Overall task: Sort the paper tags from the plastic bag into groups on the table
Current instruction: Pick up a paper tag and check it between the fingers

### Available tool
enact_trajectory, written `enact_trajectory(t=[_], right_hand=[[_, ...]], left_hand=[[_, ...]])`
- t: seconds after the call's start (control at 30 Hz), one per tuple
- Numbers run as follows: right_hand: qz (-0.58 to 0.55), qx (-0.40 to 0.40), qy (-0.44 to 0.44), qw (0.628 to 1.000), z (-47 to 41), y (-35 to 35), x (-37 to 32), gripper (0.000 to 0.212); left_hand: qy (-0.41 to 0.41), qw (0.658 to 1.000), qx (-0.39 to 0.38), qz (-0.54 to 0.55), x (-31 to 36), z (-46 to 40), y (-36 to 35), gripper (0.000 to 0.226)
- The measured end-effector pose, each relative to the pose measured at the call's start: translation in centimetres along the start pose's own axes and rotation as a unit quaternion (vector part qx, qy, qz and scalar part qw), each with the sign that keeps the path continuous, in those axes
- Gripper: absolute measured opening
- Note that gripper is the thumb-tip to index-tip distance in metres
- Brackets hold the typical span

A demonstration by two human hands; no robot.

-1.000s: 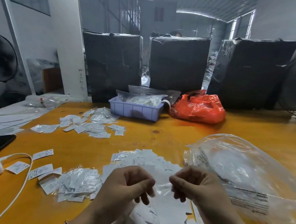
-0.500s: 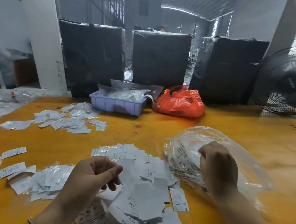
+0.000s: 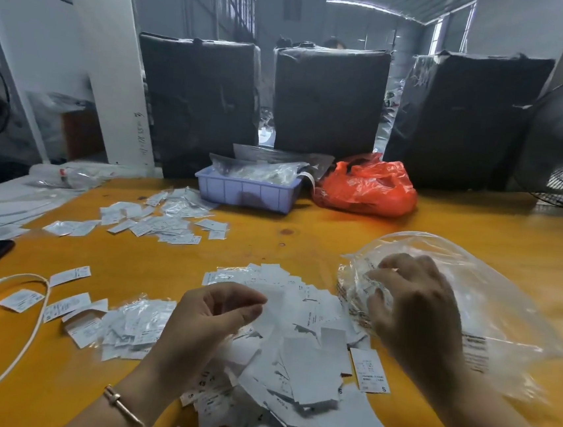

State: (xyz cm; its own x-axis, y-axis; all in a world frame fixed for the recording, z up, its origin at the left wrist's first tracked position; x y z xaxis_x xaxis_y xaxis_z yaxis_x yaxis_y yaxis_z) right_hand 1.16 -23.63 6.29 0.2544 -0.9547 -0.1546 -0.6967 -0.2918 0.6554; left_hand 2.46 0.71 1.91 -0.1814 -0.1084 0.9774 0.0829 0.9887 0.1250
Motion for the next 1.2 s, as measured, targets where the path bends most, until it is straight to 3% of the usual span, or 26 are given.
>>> enact_trajectory(t=[0.1,0.17,0.3,0.47,0.67,0.8,0.83,0.9,1.0,1.1,1.2], right_hand=[[-0.228,-0.151,0.039,0.961,1.4,-2.0,-2.6,0.019],[-0.293,-0.267,0.047,0.917,2.4,-3.4,-3.5,0.027],[-0.226,-0.349,0.158,0.895,3.1,-3.9,-4.5,0.053],[-0.225,-0.392,0.149,0.88,3.1,-3.7,-4.1,0.04],[-0.297,-0.372,0.093,0.874,2.6,-3.5,-3.2,0.004],[-0.404,-0.248,-0.044,0.879,1.6,-2.9,-1.7,0.011],[-0.437,-0.222,-0.095,0.866,1.4,-2.8,-1.2,0.009],[-0.524,-0.212,-0.189,0.803,1.3,-3.0,-0.4,0.005],[-0.597,-0.225,-0.276,0.719,1.5,-3.4,-0.2,0.017],[-0.614,-0.227,-0.307,0.691,1.6,-3.6,-0.3,0.018],[-0.61,-0.23,-0.313,0.691,1.7,-3.7,-0.3,0.018]], left_hand=[[0.019,1.0,-0.004,0.015,-0.3,0.0,0.2,0.016],[0.025,0.999,-0.016,0.019,-0.3,0.0,0.1,0.013],[0.019,1.0,-0.025,-0.001,-0.3,0.0,-0.2,0.004],[0.027,0.999,-0.024,0.013,0.0,0.1,-0.3,0.024],[0.026,0.999,-0.031,0.013,0.0,0.1,-0.3,0.027],[0.022,0.999,-0.027,0.022,0.0,0.1,-0.1,0.027],[0.02,0.999,-0.024,0.025,0.1,0.1,-0.1,0.026],[0.017,0.999,-0.02,0.028,0.1,0.1,-0.1,0.024],[0.016,0.999,-0.021,0.03,0.2,0.1,-0.1,0.018],[0.014,0.999,-0.022,0.028,0.2,0.1,-0.1,0.015],[0.019,0.999,-0.02,0.036,0.3,0.1,-0.1,0.017]])
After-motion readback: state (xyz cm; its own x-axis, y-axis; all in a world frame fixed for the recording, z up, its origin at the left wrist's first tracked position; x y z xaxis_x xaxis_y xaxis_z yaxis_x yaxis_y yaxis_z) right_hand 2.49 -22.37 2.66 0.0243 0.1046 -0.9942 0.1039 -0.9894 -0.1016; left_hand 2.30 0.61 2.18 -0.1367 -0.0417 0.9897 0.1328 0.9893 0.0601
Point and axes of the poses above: each hand's wrist, its own z-axis away from the middle knuckle, its own y-axis out of the back of the hand, x = y × z, the point moved 5 cm from there along -z, towards the middle knuckle
